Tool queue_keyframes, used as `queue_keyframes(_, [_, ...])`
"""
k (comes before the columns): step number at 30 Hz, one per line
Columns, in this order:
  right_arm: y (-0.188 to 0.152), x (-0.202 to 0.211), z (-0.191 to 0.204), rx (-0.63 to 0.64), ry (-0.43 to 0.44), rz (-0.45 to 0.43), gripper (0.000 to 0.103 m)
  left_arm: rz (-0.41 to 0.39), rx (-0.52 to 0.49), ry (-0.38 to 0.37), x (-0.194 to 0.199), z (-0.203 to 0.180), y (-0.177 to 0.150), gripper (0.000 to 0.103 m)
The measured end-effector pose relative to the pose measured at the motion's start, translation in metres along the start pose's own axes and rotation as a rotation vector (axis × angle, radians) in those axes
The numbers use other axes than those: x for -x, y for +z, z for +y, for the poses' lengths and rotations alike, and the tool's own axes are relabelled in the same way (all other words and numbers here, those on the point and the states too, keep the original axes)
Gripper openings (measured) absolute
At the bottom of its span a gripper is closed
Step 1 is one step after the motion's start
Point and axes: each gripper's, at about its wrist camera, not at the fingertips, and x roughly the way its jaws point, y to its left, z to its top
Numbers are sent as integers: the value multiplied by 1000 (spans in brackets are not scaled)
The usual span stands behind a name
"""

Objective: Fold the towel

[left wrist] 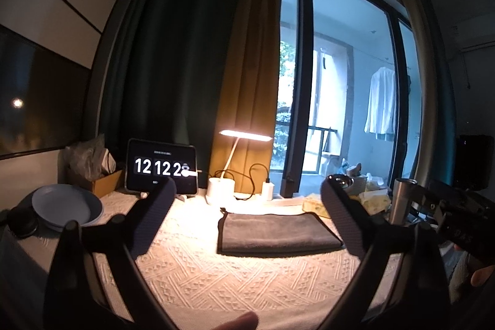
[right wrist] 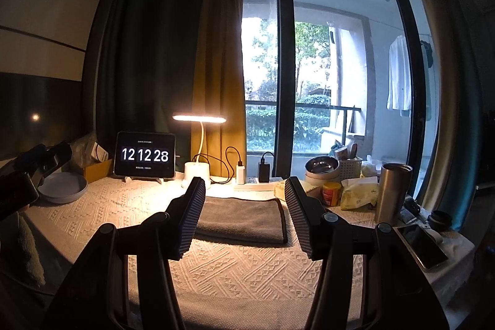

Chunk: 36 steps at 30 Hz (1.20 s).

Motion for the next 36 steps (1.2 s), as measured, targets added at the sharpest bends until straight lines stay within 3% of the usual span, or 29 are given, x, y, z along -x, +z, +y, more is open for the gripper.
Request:
queue_keyframes(8, [0, 0, -2, -17, 2, 8, 56, 31, 25, 55, -2, 4, -2, 96])
queue_keyframes(36, [-2, -2, -9, -24, -27, 16, 56, 56, 24, 42, -3, 3, -3, 96])
